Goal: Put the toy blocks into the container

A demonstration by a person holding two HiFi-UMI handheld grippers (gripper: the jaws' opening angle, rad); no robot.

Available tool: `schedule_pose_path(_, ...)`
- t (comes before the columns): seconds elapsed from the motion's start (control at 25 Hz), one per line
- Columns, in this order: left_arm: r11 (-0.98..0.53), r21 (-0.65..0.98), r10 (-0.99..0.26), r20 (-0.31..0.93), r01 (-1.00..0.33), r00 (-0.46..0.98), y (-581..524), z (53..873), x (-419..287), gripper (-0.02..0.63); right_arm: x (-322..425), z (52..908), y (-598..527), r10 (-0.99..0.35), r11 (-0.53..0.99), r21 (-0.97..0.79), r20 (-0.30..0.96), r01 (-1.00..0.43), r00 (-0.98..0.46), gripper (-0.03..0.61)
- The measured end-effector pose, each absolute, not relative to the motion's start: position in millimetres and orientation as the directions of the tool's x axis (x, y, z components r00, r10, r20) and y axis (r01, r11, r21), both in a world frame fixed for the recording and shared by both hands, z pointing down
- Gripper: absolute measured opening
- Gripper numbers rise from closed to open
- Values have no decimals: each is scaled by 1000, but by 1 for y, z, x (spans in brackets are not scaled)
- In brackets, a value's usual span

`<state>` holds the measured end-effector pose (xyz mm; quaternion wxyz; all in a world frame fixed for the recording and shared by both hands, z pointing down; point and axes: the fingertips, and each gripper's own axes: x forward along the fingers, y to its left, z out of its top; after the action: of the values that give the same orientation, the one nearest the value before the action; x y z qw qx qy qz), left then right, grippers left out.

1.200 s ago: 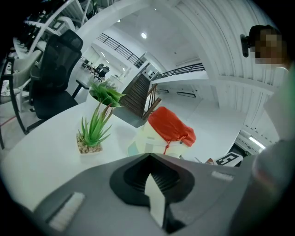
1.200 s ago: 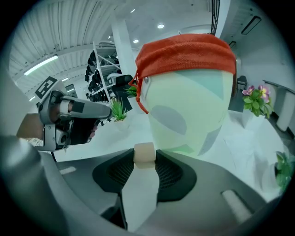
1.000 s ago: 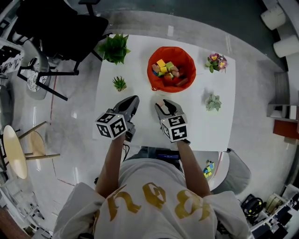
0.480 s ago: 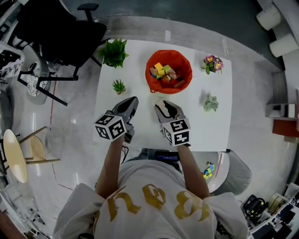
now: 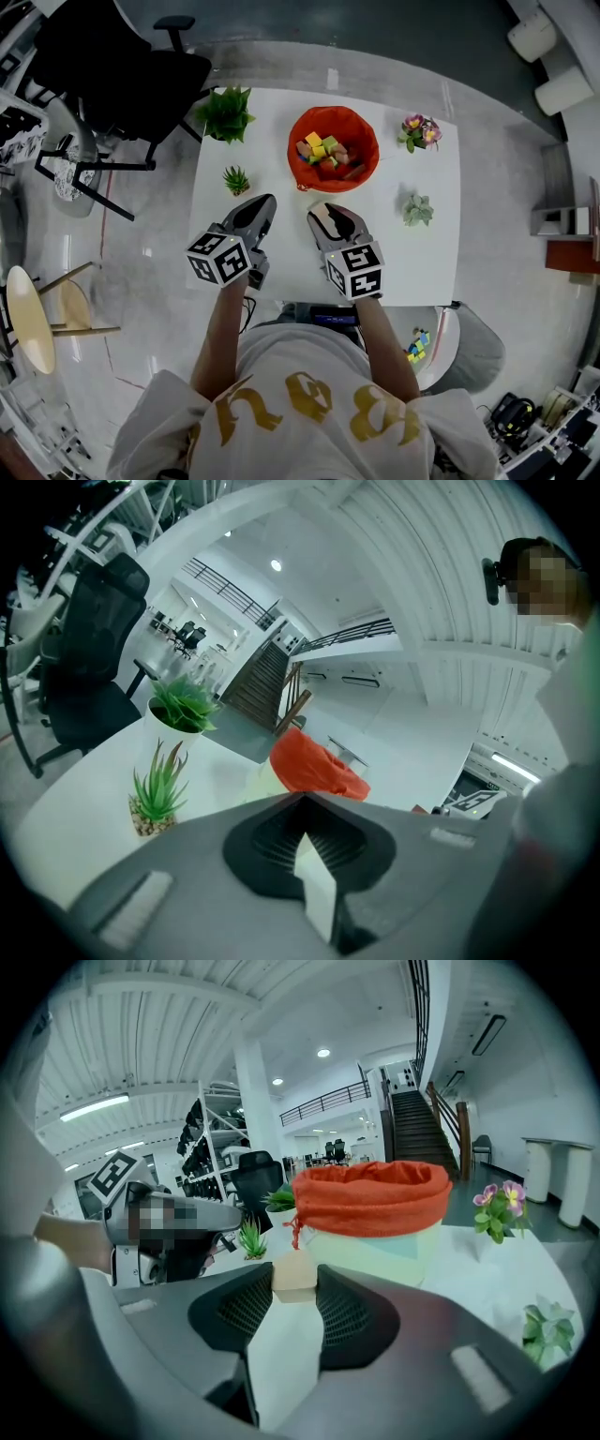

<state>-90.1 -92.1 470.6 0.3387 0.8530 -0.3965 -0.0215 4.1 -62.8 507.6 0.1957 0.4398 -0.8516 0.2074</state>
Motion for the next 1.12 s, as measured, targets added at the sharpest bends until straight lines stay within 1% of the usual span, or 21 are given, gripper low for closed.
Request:
schedule_pose_path(0.2, -469, 592, -690, 217, -655, 690, -94, 463, -87, 0, 7, 492, -64, -683, 516, -216, 479, -829, -551, 175)
schedule_pose_path(1.12, -536, 567, -674, 159, -625, 722, -110, 430, -65, 0, 35, 435, -76, -787, 455, -198, 366, -868, -496, 175)
